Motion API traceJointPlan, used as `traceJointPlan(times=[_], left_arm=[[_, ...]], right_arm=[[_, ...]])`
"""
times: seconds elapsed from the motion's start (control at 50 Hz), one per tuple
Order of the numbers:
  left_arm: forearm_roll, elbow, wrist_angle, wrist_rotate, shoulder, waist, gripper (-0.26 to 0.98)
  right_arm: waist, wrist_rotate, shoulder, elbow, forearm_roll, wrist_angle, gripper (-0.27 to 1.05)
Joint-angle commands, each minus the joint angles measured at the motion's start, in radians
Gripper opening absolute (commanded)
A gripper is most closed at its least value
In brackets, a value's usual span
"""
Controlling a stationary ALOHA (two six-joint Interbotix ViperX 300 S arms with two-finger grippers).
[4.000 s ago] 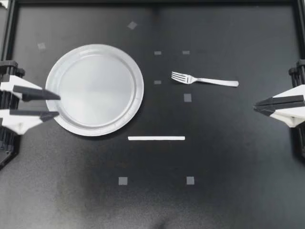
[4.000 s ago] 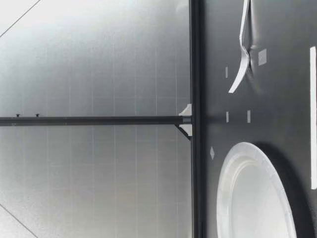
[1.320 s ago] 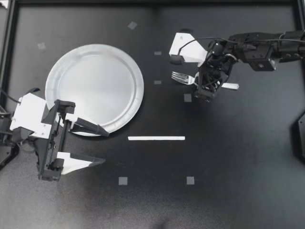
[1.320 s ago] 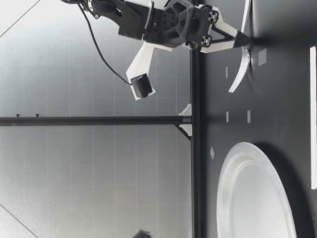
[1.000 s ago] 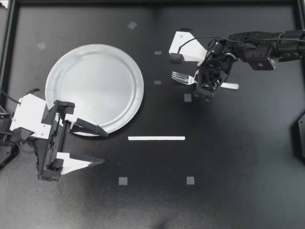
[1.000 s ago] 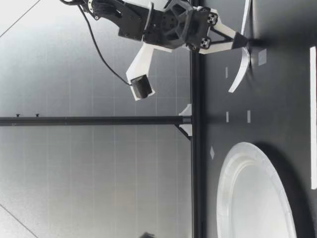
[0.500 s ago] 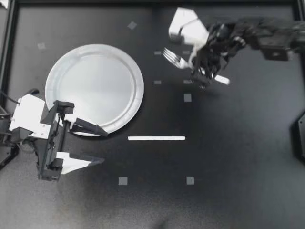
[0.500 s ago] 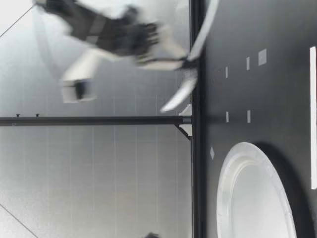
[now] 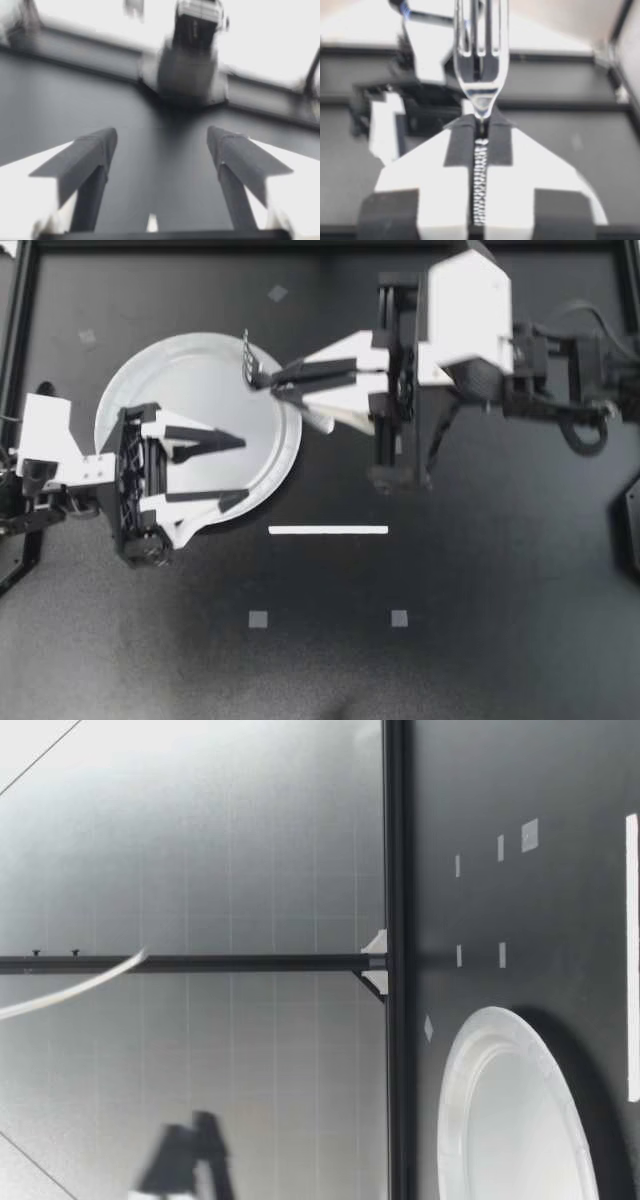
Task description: Pick up the fork and place it on the plate.
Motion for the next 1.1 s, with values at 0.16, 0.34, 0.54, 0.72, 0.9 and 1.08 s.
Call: traceJointPlan(times=[0.16, 0.34, 0.54, 0.72, 0.9, 1.08], left_arm=[[0.009, -0.104, -0.018, 0.118, 0.015, 0.009, 0.65], [0.048, -0.147, 0.006, 0.104, 0.044, 0.002, 0.65], [0.064, -0.167, 0.006, 0.087, 0.063, -0.008, 0.65], [0.064, -0.161, 0.006, 0.081, 0.061, -0.008, 0.64], [0.063, -0.164, 0.006, 0.078, 0.061, -0.008, 0.63], [0.063, -0.156, 0.006, 0.077, 0.061, -0.008, 0.42]], right_arm=[[0.063, 0.008, 0.012, 0.084, -0.009, -0.337, -0.02], [0.064, 0.008, 0.028, 0.106, -0.020, -0.407, -0.02], [0.066, 0.008, 0.067, 0.104, -0.031, -0.483, -0.02], [0.066, 0.008, 0.086, 0.106, -0.032, -0.503, -0.02], [0.066, 0.011, 0.094, 0.107, -0.032, -0.509, -0.02], [0.066, 0.009, 0.087, 0.114, -0.034, -0.512, -0.02]])
